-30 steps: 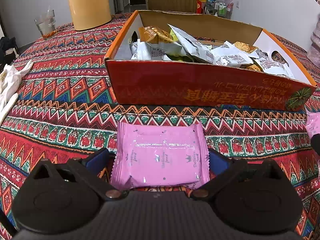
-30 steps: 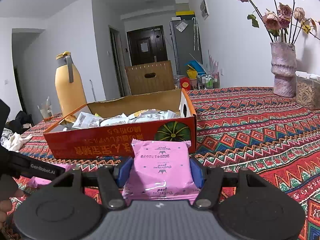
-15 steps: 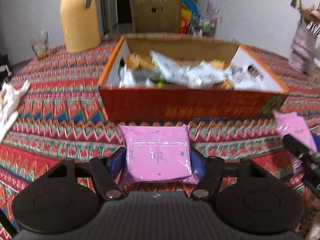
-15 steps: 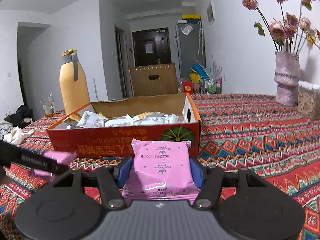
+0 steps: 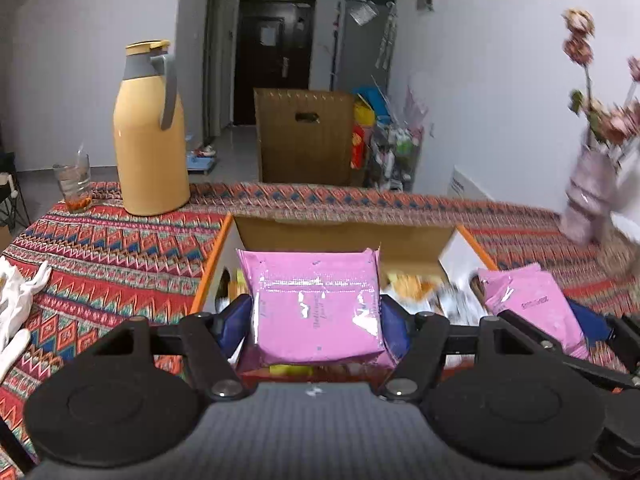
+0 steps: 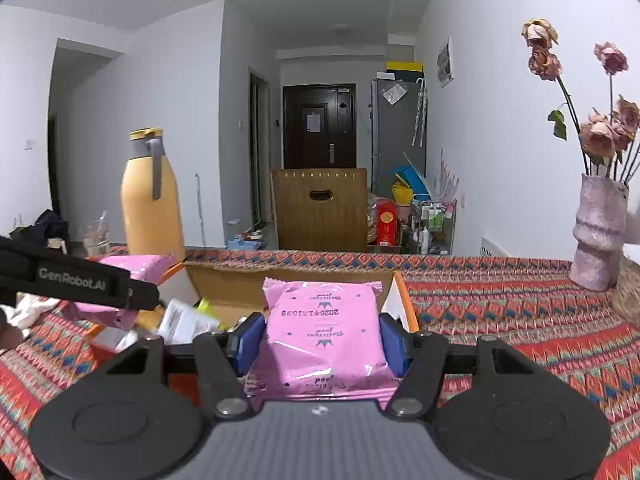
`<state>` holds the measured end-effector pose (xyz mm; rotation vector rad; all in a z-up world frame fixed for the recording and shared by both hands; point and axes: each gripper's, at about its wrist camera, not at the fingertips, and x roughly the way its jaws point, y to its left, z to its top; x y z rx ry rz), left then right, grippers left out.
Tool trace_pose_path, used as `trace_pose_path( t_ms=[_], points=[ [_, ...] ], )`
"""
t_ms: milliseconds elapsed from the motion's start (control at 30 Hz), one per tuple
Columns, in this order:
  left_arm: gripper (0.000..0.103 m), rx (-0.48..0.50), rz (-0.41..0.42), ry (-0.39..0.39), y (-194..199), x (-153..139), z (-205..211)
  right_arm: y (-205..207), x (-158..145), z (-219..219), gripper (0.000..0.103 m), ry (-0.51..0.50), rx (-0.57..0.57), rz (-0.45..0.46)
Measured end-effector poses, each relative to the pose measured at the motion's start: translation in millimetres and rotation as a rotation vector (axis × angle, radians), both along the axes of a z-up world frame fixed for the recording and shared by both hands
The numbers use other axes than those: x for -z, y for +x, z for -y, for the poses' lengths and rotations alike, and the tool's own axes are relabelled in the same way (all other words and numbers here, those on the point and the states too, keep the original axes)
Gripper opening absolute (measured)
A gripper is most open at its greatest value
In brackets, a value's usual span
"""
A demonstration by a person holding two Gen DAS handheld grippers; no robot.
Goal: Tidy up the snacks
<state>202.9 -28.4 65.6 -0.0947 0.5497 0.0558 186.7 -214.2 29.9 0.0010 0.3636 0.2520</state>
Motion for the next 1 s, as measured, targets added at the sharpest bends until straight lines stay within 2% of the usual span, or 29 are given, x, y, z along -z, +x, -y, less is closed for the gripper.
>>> trace_pose_path(
  t_ms=[167, 267, 367, 433, 500, 533, 567, 733, 867, 1000],
  points=[
    [0.069, -0.059, 0.048, -0.004, 31.3, 9.2, -7.4, 46.3, 7.1, -11.3, 0.061, 0.008, 0.032, -0.016],
    [0.07, -0.082, 0.045, -0.004, 46.1, 22.9, -14.3, 65.3, 19.2, -15.0, 0.061, -0.001, 0.048, -0.018],
    [0.079, -0.074, 0.036, -0.013, 49.8, 33.8, -22.6, 72.3, 29.7, -13.3, 0.061, -0.009, 0.042, -0.028],
    [0.096, -0.083, 0.033, -0.026, 50.9, 36.3, -28.7, 73.5, 31.4, -12.1, 0.061, 0.002, 0.037, -0.031],
    [0.103, -0.093, 0.039, -0.039, 49.1, 36.6, -33.2, 73.0, 31.6, -10.1, 0.077, 0.01, 0.045, -0.038],
    [0.103, -0.098, 0.038, -0.041, 48.3, 36.2, -34.0, 71.9, 32.7, -9.2, 0.095, 0.015, 0.055, -0.038],
    [0.103, -0.099, 0.033, -0.043, 47.6, 35.8, -34.7, 71.0, 33.3, -5.7, 0.101, 0.02, 0.068, -0.033],
    [0.103, -0.117, 0.011, -0.052, 43.3, 31.9, -36.5, 71.0, 32.8, 1.5, 0.102, 0.051, 0.094, -0.061],
    [0.103, -0.123, 0.047, -0.047, 25.2, 14.4, -36.3, 59.5, 22.1, 5.4, 0.103, 0.065, 0.096, -0.052],
    [0.103, -0.091, 0.094, -0.041, -11.3, -4.0, -34.6, 29.0, 2.6, 9.1, 0.103, 0.073, 0.08, -0.014]
  ],
)
